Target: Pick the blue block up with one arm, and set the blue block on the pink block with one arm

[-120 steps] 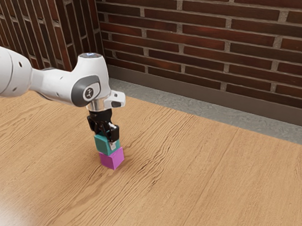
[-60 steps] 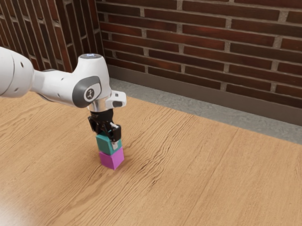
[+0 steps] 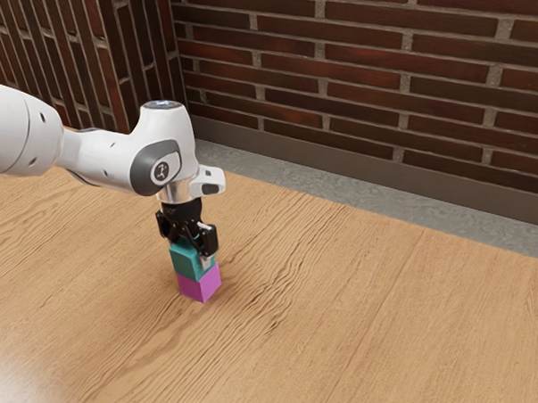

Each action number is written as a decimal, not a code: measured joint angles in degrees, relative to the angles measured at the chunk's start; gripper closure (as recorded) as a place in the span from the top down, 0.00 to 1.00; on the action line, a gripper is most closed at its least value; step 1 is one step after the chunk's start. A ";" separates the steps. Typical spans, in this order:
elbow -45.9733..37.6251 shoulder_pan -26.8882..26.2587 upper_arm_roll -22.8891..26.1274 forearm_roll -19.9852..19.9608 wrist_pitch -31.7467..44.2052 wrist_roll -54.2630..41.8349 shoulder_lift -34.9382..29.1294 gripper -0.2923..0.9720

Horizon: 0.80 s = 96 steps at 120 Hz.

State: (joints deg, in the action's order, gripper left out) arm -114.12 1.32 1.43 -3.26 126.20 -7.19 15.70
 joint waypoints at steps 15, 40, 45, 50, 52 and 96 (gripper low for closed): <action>0.02 0.00 0.00 -0.05 -0.01 0.23 -0.07 0.72; 0.02 0.00 -0.02 -0.08 -0.08 0.50 -0.50 0.75; 0.03 0.00 -0.02 -0.08 -0.13 0.54 -0.68 0.75; 0.06 0.00 -0.02 -0.05 -0.21 0.58 -1.13 0.76; 0.08 0.00 -0.03 -0.05 -0.25 0.59 -1.33 0.76; 0.44 0.02 -0.61 0.25 -5.42 1.21 -10.97 0.77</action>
State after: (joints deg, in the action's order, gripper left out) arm -113.69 1.34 0.81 -3.01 120.79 -5.98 4.73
